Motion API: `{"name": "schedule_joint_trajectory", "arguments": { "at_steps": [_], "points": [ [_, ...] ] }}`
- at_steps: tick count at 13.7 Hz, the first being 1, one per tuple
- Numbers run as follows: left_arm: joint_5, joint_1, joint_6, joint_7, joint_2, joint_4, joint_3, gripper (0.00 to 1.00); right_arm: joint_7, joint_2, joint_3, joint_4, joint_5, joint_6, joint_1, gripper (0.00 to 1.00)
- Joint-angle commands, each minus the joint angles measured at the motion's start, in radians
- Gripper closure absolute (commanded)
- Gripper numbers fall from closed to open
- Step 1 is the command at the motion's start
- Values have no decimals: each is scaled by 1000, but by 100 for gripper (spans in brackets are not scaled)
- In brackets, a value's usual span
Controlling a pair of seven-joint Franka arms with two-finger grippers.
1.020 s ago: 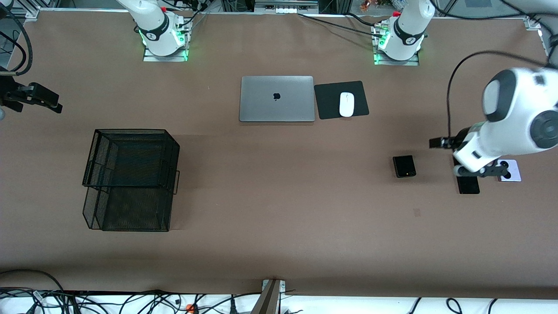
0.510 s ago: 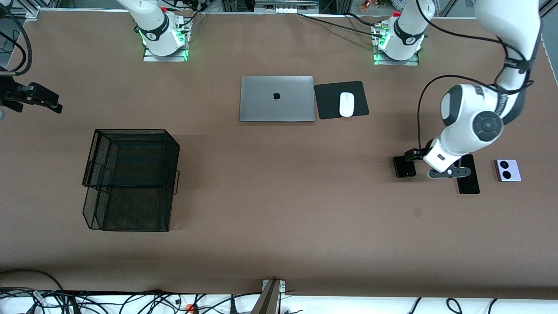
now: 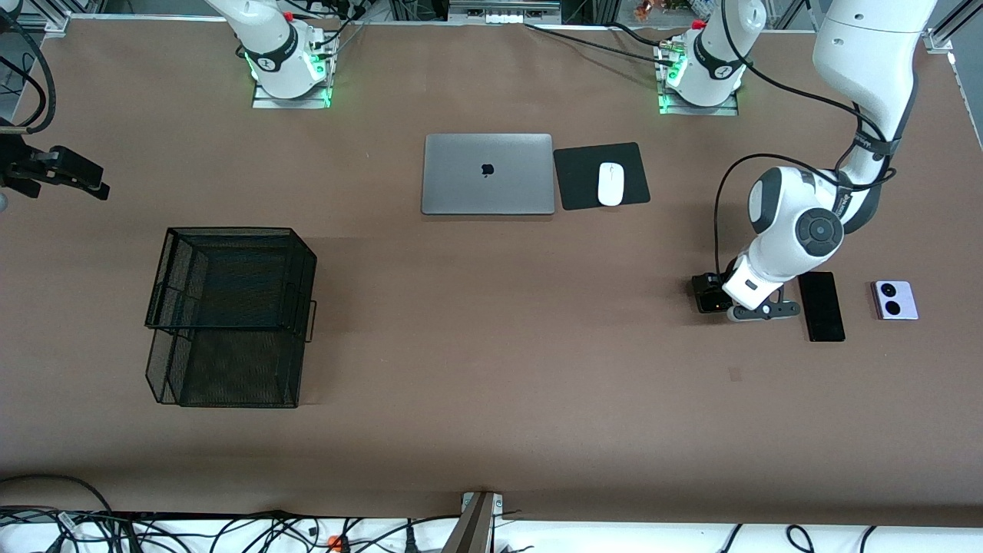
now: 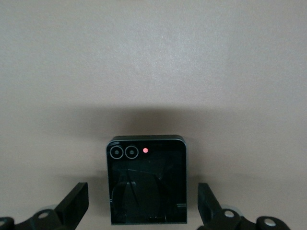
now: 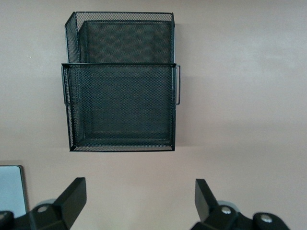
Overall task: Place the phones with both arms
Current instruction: 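Reach the left gripper down and grasp the small black flip phone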
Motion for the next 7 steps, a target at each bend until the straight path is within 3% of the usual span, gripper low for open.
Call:
{"name": "schedule_joint_trajectory", "arguments": {
  "at_steps": [1,7],
  "points": [
    [-22,-4,31,-1,23,2,0,0,-6,-1,-8,7,16,-1,6,0],
    [-22,-4,34,-2,60,2,-2,0,-13,1,-8,7,16,-4,6,0]
  ]
}}
